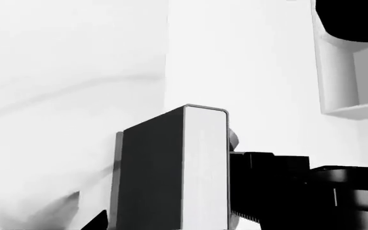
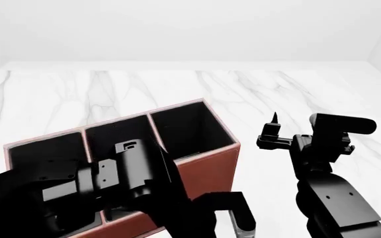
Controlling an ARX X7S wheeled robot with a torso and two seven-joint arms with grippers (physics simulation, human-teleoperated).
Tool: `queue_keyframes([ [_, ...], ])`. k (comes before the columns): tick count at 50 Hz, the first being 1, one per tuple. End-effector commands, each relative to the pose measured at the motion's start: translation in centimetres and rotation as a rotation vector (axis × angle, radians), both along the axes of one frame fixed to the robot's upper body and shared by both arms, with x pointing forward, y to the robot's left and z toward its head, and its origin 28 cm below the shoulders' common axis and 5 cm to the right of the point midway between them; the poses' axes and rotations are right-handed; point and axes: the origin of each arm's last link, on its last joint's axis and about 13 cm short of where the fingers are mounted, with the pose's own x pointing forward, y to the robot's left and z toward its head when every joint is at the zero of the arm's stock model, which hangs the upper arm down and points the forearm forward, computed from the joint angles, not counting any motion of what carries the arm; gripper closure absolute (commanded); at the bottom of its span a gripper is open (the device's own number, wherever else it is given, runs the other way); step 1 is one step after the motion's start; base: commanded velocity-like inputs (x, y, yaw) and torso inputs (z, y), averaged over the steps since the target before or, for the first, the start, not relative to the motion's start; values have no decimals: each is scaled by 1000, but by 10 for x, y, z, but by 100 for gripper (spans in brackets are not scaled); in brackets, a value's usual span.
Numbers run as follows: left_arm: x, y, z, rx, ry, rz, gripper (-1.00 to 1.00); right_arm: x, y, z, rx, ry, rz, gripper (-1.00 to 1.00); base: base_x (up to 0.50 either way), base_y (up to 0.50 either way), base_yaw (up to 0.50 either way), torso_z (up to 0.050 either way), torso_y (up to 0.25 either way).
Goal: Pick up the book and place it in the left compartment of the caddy.
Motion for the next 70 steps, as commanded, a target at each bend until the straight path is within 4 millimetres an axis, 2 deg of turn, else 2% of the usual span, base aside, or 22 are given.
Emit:
queue_keyframes([
  [1, 17, -1, -17, 33, 26, 32, -100, -2, -1, 0, 8, -3, 2, -100, 0, 0, 0, 0, 0],
  [7, 26, 0, -25, 30, -18, 71, -100, -4, -1, -2, 6, -14, -3, -100, 0, 0, 0, 0, 0],
  [8, 27, 1, -25, 27, -37, 82, 100, -4, -2, -2, 7, -13, -3, -100, 0, 0, 0, 0, 0],
  [24, 25, 3, -26, 42, -49, 84, 100, -4, -1, -2, 6, -18, -3, -100, 0, 0, 0, 0, 0],
  [30, 21, 7, -20, 31, -72, 82, 100, -3, -1, -3, 7, -17, -1, -100, 0, 0, 0, 0, 0],
  [34, 14, 14, -9, -18, -161, 125, 100, -3, -1, -1, 6, -18, -1, -100, 0, 0, 0, 0, 0],
  [35, 5, 21, 0, -85, -164, 180, 100, -4, 0, -1, 4, -19, 2, -100, 0, 0, 0, 0, 0],
  [38, -3, 26, 8, -107, -188, 196, 100, -4, 0, 0, 2, -19, 1, -100, 0, 0, 0, 0, 0],
  [42, -33, 44, 37, -147, -180, 216, 100, -1, 2, 4, -6, -24, -5, -100, 0, 0, 0, 0, 0],
  [47, -52, 58, 55, -154, -188, 239, 100, 0, 3, 5, -8, -23, -6, -100, 0, 0, 0, 0, 0],
  [57, -72, 79, 80, -136, -211, 325, 100, 0, 3, 6, -8, -24, -9, -100, 0, 0, 0, 0, 1],
  [63, -82, 91, 84, -112, -235, 397, 100, 0, 3, 6, -8, -26, -9, -100, 0, 0, 0, 0, 0],
  [70, -104, 115, 112, -179, -328, 568, 100, 0, 3, 5, -4, -25, -8, -100, 0, 0, 0, 0, 1],
])
